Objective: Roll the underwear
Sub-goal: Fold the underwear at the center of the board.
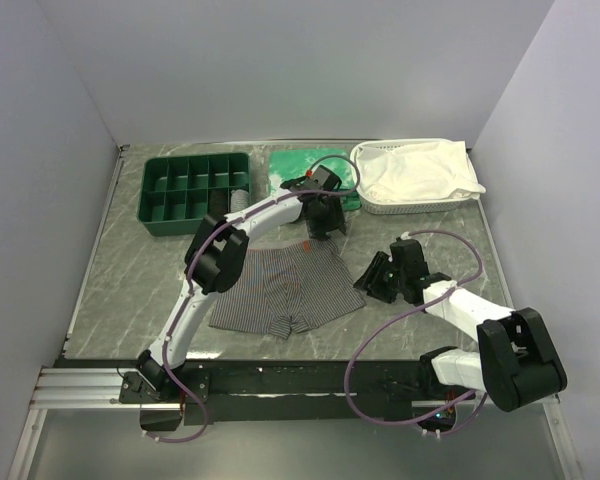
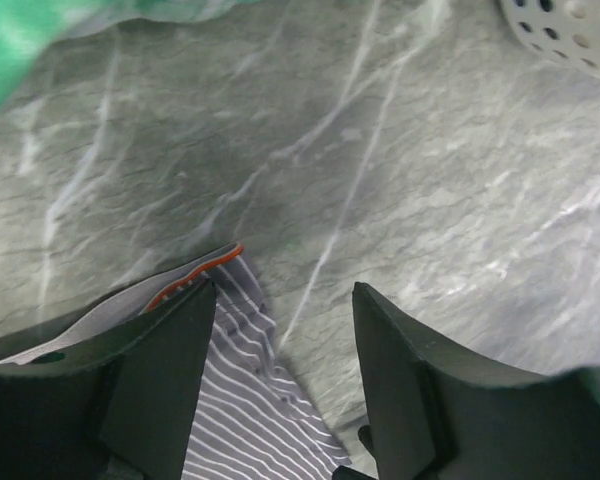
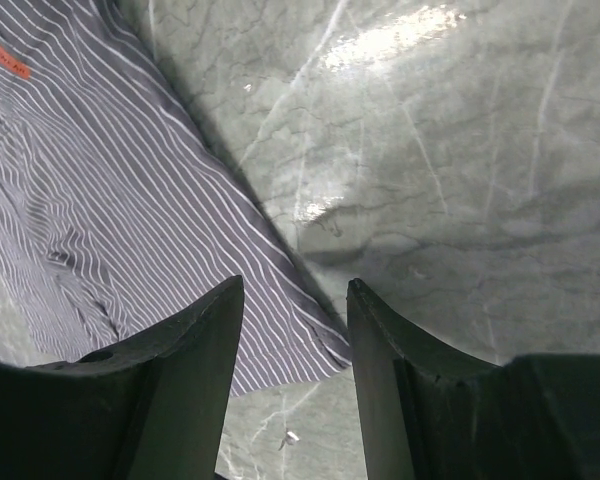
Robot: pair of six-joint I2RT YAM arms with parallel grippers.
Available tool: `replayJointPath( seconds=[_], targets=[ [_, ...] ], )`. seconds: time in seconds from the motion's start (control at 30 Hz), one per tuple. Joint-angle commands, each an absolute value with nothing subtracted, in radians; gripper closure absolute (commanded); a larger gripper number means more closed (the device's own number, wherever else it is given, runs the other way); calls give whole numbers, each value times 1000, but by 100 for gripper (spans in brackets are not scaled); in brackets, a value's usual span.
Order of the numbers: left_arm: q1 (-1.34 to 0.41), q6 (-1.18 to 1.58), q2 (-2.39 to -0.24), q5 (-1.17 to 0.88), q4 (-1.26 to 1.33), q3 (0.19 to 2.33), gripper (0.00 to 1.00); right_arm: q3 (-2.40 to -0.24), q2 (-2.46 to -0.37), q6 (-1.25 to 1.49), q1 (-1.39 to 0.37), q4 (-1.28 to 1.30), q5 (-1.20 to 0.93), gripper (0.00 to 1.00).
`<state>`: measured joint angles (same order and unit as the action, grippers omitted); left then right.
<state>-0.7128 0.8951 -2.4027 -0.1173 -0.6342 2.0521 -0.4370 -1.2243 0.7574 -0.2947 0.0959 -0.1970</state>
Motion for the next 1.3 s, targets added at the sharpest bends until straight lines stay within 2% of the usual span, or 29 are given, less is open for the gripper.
replayJointPath(
  seconds=[0.0, 0.13, 0.63, 0.93, 1.27],
  targets=[
    [-724, 859, -2419, -52, -709, 2094, 39, -416, -1246, 724, -291, 104, -201, 46],
    [-729, 831, -2431, -15, -752, 2103, 44, -417, -1253, 715, -293, 112, -198, 46],
    [-732, 804, -2520, -11, -830, 2220, 52, -399, -1281, 722, -301, 123, -225, 49],
    [-730, 793, -2540, -28, -825, 2221, 57, -374, -1259, 726, -319, 141, -229, 62],
    [-729, 793, -2551, -46, -813, 2212, 69, -371, -1252, 735, -342, 150, -218, 66]
  ],
)
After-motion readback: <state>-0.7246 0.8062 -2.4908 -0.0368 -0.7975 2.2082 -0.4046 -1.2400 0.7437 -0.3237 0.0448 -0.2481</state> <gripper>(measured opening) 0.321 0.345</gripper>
